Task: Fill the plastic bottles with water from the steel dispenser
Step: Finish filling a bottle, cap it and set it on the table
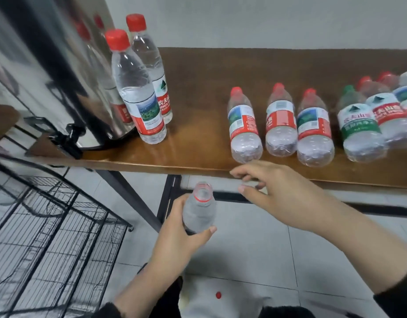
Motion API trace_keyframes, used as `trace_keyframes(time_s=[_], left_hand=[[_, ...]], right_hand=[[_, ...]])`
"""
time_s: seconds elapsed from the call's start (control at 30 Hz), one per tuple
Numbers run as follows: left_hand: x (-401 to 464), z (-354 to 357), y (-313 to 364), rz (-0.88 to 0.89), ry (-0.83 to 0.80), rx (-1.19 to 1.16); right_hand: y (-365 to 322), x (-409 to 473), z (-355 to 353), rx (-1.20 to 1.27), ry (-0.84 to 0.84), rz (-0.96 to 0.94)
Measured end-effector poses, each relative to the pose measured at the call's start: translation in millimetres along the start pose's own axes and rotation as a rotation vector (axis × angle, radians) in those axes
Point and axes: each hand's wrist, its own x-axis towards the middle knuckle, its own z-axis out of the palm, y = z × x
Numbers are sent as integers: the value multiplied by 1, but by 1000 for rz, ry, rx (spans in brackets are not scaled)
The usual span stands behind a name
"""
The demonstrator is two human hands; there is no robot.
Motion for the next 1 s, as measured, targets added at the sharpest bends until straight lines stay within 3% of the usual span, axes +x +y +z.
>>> trace_keyframes(time_s=[0.2, 0.5, 0.63, 0.83, 1.0], left_hand=[[31, -29, -2, 4, -46, 115], [37, -48, 22, 17, -46, 107], [16, -32, 37, 11, 105, 142], [-53, 22, 54, -46, 495, 41], [-112, 55, 66, -114, 656, -23]], right_hand=[[-10, 29, -15, 26, -8, -19], [-38, 60, -30, 25, -62, -87], [-40, 56, -42, -22, -112, -234], [-12, 16, -48, 21, -170, -412], [-4, -13, -50, 19, -269, -463]])
